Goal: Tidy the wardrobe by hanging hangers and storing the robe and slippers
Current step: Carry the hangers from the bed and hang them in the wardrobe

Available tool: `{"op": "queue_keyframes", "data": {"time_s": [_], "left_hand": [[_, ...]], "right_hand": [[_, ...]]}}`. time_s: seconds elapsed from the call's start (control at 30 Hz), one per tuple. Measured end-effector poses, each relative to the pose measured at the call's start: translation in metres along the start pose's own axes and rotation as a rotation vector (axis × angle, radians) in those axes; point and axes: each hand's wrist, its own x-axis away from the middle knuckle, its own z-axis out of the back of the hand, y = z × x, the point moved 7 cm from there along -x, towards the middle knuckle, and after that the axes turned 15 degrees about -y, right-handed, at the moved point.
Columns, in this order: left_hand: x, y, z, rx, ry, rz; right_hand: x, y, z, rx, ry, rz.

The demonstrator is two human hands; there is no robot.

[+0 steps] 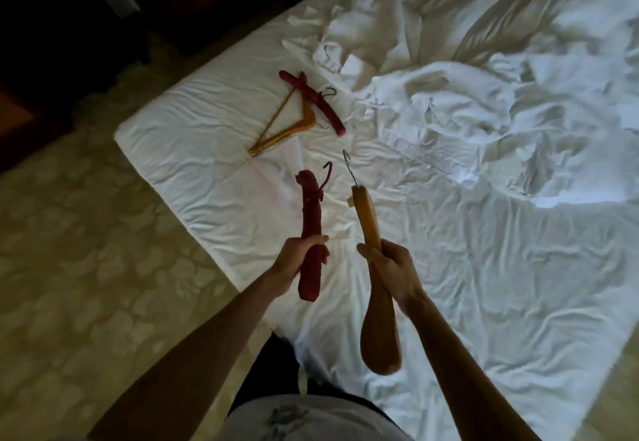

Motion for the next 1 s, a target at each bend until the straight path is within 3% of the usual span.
{"op": "queue_keyframes", "data": {"time_s": [0.2, 0.5, 0.8, 1.0], "left_hand": [[0.089, -0.007, 0.032, 0.092, 0.142, -0.146], [0.227, -0.035, 0.124, 0.340, 0.351, -0.344], [0.333, -0.047, 0.255, 0.581, 0.566, -0.554], [0.393, -0.038, 0.376, 0.583, 0.648, -0.630]], "right_hand": [[0.010, -0.042, -0.076, 0.019, -0.189, 0.081], [0.009, -0.090, -0.257, 0.103, -0.439, 0.119], [-0.010, -0.136, -0.444, 0.237, -0.670, 0.117], [-0.041, -0.184, -0.580, 0.342, -0.740, 0.152]]}}
